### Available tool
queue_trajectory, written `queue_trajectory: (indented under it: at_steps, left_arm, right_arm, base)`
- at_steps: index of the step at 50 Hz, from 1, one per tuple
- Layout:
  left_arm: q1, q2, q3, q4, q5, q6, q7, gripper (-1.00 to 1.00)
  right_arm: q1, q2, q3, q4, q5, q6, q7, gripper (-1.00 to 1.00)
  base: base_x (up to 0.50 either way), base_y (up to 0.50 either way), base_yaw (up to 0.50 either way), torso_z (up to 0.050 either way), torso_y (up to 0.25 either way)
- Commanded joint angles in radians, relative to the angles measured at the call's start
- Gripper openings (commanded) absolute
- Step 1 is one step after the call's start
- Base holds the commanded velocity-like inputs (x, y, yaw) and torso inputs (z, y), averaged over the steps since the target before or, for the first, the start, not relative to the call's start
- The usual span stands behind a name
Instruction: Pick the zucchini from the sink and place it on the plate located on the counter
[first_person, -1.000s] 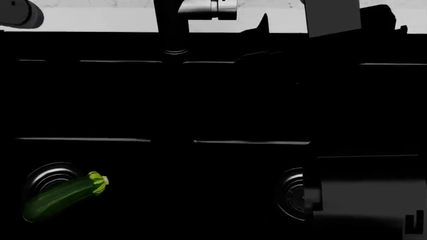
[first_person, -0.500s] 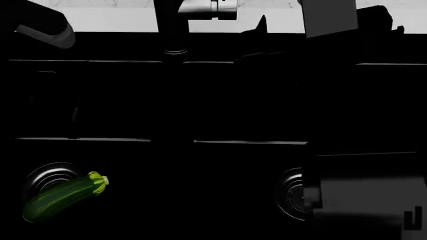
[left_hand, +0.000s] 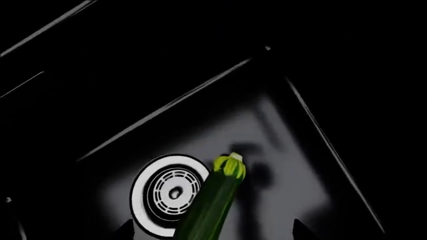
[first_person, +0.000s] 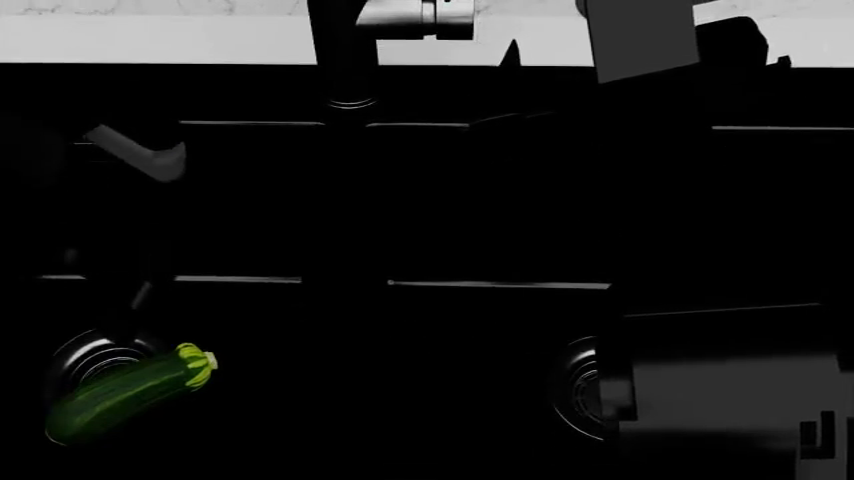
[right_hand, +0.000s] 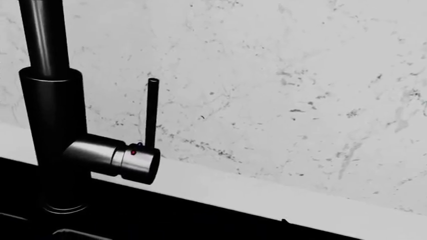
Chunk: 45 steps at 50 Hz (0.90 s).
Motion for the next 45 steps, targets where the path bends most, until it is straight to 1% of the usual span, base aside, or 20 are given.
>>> queue_trajectory:
  at_steps: [1, 7, 8, 9, 15, 28, 33, 39, 45]
  left_arm:
    - [-0.025, 0.114, 0.225, -0.262, 0.134, 0.191, 0.245, 1.00]
    - [0.010, 0.252, 0.299, -0.571, 0.220, 0.363, 0.401, 1.00]
    - [0.013, 0.297, 0.326, -0.669, 0.248, 0.402, 0.470, 1.00]
    - [0.019, 0.314, 0.330, -0.703, 0.264, 0.419, 0.488, 1.00]
    - [0.076, 0.321, 0.240, -0.706, 0.366, 0.413, 0.508, 1.00]
    - [0.161, 0.324, -0.010, -0.707, 0.669, 0.376, 0.571, 1.00]
    - [0.188, 0.322, -0.090, -0.707, 0.774, 0.365, 0.593, 1.00]
    - [0.217, 0.317, -0.156, -0.707, 0.852, 0.358, 0.603, 1.00]
    - [0.235, 0.320, -0.173, -0.707, 0.891, 0.356, 0.605, 1.00]
  right_arm:
    - [-0.002, -0.002, -0.009, 0.003, 0.001, -0.001, 0.000, 1.00]
    - [-0.002, 0.001, -0.008, 0.000, 0.003, -0.001, 0.003, 1.00]
    - [-0.002, 0.001, -0.007, 0.005, 0.003, -0.004, 0.005, 1.00]
    - [-0.002, 0.002, -0.008, 0.007, 0.003, -0.005, 0.005, 1.00]
    - [-0.002, 0.004, -0.010, 0.009, 0.006, -0.007, 0.009, 1.00]
    - [0.000, 0.007, -0.015, 0.018, 0.011, -0.012, 0.018, 1.00]
    - [0.000, 0.008, -0.019, 0.031, 0.012, -0.020, 0.021, 1.00]
    - [0.002, 0.010, -0.021, 0.039, 0.013, -0.025, 0.026, 1.00]
    - [0.003, 0.012, -0.022, 0.042, 0.015, -0.025, 0.031, 1.00]
  base:
    - [0.00, 0.00, 0.00, 0.000, 0.000]
    - [0.00, 0.00, 0.00, 0.000, 0.000]
    - [0.00, 0.00, 0.00, 0.000, 0.000]
    - [0.00, 0.00, 0.00, 0.000, 0.000]
    - [0.00, 0.00, 0.00, 0.000, 0.000]
    - [0.00, 0.00, 0.00, 0.000, 0.000]
    - [0.00, 0.00, 0.00, 0.000, 0.000]
    - [0.00, 0.00, 0.00, 0.000, 0.000]
    - [0.00, 0.00, 0.00, 0.000, 0.000]
